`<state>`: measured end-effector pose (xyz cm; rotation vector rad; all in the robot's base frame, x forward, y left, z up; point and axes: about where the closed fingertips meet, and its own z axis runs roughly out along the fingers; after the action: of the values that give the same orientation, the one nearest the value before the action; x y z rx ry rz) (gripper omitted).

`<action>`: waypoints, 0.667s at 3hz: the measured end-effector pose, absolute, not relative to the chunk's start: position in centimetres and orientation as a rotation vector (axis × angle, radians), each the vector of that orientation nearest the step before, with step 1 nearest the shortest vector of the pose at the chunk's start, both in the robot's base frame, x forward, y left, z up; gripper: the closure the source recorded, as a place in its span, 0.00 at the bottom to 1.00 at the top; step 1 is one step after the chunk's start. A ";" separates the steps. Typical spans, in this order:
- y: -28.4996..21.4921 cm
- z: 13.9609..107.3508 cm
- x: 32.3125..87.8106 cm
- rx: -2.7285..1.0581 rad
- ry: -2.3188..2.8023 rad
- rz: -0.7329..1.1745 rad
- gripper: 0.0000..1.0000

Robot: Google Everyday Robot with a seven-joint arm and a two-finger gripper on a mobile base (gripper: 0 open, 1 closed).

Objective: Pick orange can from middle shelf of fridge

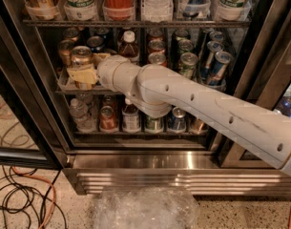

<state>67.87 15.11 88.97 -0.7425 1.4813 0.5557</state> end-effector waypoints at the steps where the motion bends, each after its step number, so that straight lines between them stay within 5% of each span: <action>1: 15.1 89.0 67.9 -0.742 1.481 0.556 1.00; 2: 15.7 89.1 67.7 -0.749 1.478 0.585 1.00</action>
Offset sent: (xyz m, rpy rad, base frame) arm -0.0027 0.0118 0.0019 0.0306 0.0225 0.0512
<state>67.71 15.73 89.07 -0.7486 1.4778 0.5853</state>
